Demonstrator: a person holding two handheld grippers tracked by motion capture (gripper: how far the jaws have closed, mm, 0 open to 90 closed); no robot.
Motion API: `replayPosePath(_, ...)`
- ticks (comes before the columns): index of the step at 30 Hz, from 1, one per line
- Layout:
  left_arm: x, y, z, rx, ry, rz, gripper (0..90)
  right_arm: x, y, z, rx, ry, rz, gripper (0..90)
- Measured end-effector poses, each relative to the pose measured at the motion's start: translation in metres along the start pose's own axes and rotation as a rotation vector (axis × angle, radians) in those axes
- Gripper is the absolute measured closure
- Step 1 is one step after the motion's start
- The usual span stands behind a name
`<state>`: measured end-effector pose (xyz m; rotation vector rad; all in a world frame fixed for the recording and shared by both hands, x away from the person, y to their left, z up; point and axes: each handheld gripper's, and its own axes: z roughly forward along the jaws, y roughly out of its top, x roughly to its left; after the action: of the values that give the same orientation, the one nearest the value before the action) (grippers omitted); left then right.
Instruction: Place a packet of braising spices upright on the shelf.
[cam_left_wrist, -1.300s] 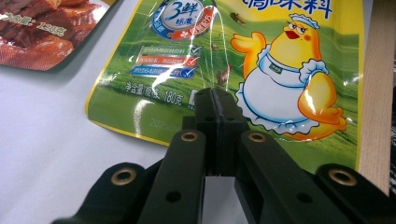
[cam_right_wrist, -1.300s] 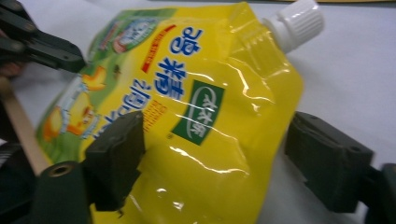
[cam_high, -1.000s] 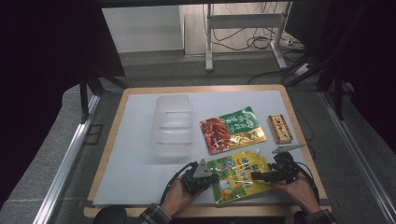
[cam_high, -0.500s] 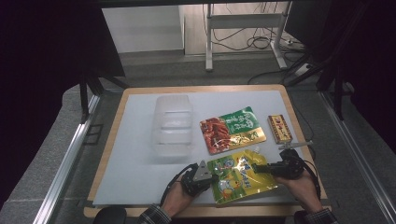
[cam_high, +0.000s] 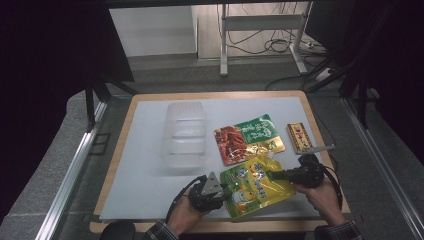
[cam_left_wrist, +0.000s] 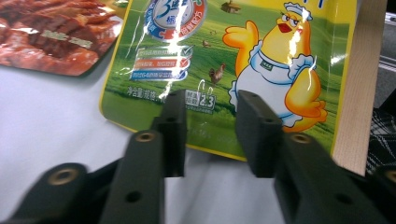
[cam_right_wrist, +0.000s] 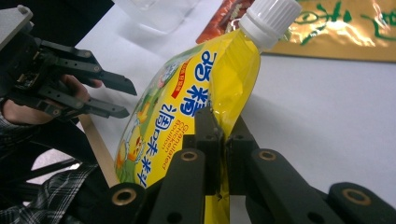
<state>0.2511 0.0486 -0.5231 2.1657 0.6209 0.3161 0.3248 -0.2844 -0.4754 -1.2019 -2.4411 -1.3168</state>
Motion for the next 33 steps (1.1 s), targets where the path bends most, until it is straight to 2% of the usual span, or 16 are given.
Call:
replayPosePath(8, 0.006, -0.005, -0.015, -0.025, 0.026, -0.041, 47.1, 0.013, 0.01, -0.003, -0.013, 0.01, -0.063, 86.7)
replayPosePath(9, 0.006, -0.006, -0.016, -0.026, 0.03, -0.046, 44.7, 0.014, 0.012, -0.004, -0.014, 0.012, -0.073, 86.8)
replayPosePath(10, 0.007, -0.007, -0.017, -0.026, 0.035, -0.047, 38.6, 0.016, 0.015, -0.004, -0.012, 0.019, -0.079, 87.0)
replayPosePath(12, 0.007, -0.009, -0.019, -0.029, 0.041, -0.055, 37.1, 0.017, 0.016, -0.004, -0.012, 0.022, -0.082, 87.0)
replayPosePath(15, 0.008, -0.013, -0.024, -0.036, 0.054, -0.066, 29.6, 0.021, 0.021, -0.004, -0.012, 0.045, -0.088, 87.2)
replayPosePath(21, 0.012, -0.018, -0.033, -0.064, 0.061, -0.112, 20.5, 0.031, 0.032, -0.011, -0.031, 0.066, -0.118, 87.4)
replayPosePath(26, 0.011, -0.02, -0.035, -0.066, 0.093, -0.11, 11.5, 0.038, 0.045, -0.022, -0.044, 0.045, -0.153, 87.8)
replayPosePath(33, 0.009, -0.026, -0.038, -0.062, 0.139, -0.085, 5.0, 0.046, 0.058, -0.031, -0.056, 0.019, -0.194, 88.0)
